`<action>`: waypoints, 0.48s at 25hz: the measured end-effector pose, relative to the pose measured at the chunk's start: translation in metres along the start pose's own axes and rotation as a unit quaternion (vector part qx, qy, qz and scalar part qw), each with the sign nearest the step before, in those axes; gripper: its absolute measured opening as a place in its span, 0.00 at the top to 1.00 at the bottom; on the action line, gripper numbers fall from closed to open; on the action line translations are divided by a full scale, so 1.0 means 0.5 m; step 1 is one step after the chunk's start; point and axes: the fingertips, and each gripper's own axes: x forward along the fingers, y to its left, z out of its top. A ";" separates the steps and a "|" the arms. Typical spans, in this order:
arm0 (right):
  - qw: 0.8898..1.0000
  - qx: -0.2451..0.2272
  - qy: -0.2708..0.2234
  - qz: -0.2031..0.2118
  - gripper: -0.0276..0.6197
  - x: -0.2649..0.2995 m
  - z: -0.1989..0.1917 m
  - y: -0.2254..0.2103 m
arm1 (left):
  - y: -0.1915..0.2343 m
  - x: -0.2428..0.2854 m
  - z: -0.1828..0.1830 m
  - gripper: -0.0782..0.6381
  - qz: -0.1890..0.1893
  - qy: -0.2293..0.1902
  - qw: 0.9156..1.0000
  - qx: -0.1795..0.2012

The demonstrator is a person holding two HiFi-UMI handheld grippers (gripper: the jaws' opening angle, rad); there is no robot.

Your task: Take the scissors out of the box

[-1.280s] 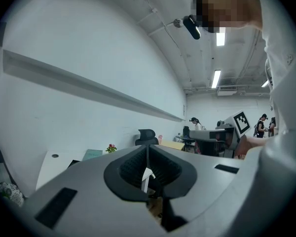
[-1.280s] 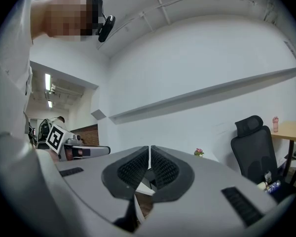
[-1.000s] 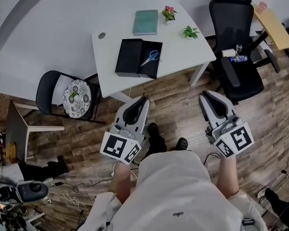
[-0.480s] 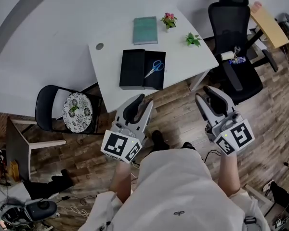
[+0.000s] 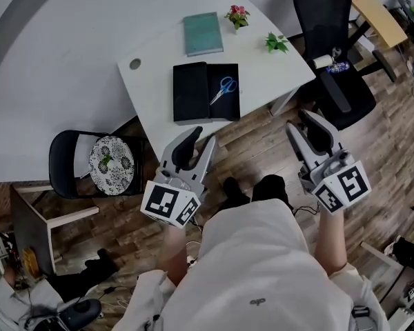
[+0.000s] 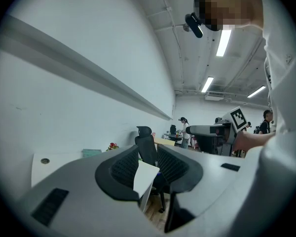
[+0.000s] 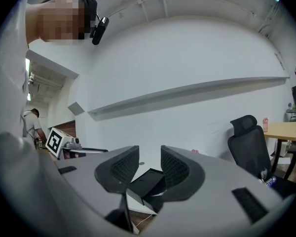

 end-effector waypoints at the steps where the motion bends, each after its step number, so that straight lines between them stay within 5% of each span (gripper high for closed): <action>1: 1.000 0.001 0.001 -0.005 0.73 -0.001 -0.002 -0.001 | 0.003 0.001 -0.004 0.71 -0.004 0.002 1.000 -0.001; 12: 0.999 0.011 0.028 -0.013 0.73 0.027 -0.034 -0.010 | 0.034 0.025 -0.044 0.71 -0.011 0.024 0.999 -0.020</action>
